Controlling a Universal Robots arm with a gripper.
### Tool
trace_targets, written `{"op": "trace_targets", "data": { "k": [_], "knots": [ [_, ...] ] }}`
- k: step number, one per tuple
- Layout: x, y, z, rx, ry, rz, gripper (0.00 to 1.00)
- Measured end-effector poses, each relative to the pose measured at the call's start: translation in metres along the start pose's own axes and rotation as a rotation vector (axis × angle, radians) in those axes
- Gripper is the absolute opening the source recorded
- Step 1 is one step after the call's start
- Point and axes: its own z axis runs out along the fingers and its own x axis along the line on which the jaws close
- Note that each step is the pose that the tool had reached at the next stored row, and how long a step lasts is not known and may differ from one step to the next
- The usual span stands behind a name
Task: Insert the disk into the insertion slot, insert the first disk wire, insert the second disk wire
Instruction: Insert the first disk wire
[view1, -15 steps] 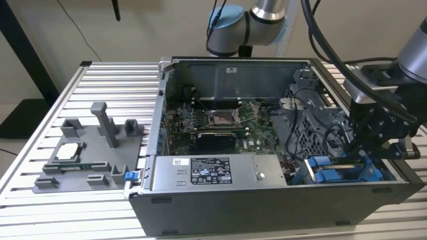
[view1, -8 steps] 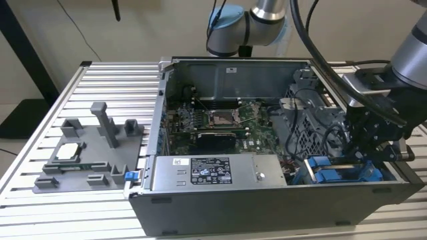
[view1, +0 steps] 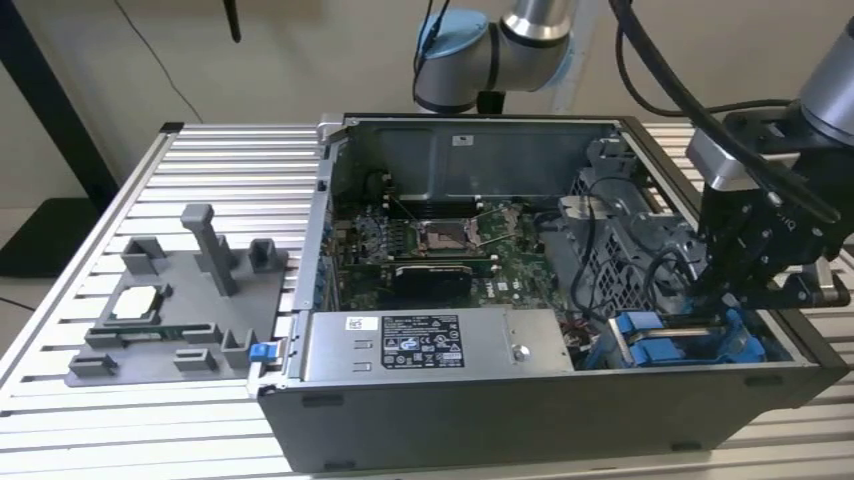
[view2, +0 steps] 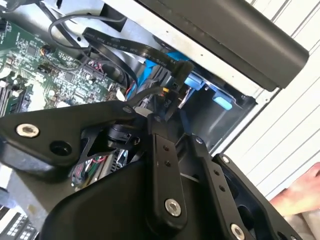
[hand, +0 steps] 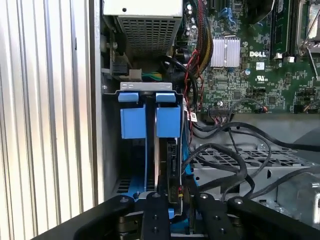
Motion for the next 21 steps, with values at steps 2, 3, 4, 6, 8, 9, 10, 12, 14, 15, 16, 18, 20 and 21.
{"op": "trace_targets", "data": {
  "k": [2,3,4,6,8,9,10,12,14,15,16,18,20,21],
  "knots": [
    [-0.0005,0.0,-0.0039,0.0,0.0001,0.0,1.0],
    [-0.0007,0.0,-0.0058,0.0,0.0,0.0,1.0],
    [-0.0008,0.0,-0.0078,0.0,0.0,0.0,1.0],
    [-0.001,-0.0001,-0.0112,0.0,0.0,0.0,1.0],
    [-0.001,-0.0001,-0.0116,0.0,-0.0001,0.0,1.0],
    [-0.001,-0.0001,-0.0117,0.0,0.0,0.0,1.0],
    [-0.001,-0.0001,-0.0117,0.0,0.0001,0.0,1.0],
    [-0.001,-0.0001,-0.0118,0.0,0.0004,0.0,1.0],
    [-0.0011,-0.0008,-0.0119,0.0,0.0006,0.0,1.0],
    [-0.0011,-0.0017,-0.0119,0.0,0.0008,0.0,1.0],
    [-0.0011,-0.0029,-0.0118,-0.0001,0.0005,0.0,1.0],
    [-0.0012,-0.0061,-0.0117,-0.0011,0.0005,0.0,1.0],
    [-0.0013,-0.0099,-0.0116,-0.0025,0.0005,0.0,1.0],
    [-0.0013,-0.0118,-0.0115,-0.0031,0.0005,0.0,1.0]
  ]
}}
